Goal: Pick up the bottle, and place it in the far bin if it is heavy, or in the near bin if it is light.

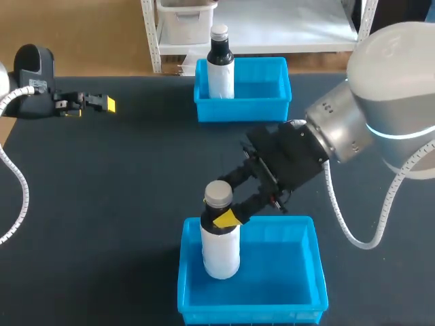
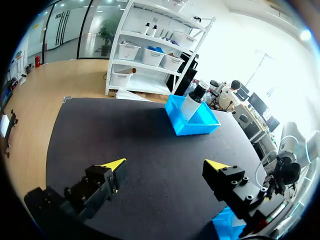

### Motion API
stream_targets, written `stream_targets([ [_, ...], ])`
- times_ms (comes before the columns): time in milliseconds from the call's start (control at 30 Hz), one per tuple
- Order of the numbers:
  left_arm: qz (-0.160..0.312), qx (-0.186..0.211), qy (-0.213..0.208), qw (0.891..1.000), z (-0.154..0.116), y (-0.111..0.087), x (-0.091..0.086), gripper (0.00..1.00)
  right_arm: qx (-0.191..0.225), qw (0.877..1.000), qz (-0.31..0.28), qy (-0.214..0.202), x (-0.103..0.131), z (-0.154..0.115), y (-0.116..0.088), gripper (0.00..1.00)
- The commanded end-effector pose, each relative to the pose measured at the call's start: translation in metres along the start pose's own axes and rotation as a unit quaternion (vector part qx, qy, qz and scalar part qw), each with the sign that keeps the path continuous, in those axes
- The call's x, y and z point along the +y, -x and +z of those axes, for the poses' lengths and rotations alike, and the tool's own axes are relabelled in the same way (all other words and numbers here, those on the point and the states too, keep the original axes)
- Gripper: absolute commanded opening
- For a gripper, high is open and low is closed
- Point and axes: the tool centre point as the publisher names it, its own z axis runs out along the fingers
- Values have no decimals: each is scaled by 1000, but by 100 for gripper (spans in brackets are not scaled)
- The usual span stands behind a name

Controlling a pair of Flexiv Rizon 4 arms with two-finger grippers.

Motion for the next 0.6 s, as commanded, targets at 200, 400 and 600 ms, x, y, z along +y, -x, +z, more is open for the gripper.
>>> stream_targets([
  [200,0,0,0,1000,0,0,0,100,6,1000,2,1,0,0,0,100],
  [400,0,0,0,1000,0,0,0,100,11,1000,4,-2,0,-2,-1,100],
  [600,0,0,0,1000,0,0,0,100,28,1000,5,-11,-2,-24,-9,100],
])
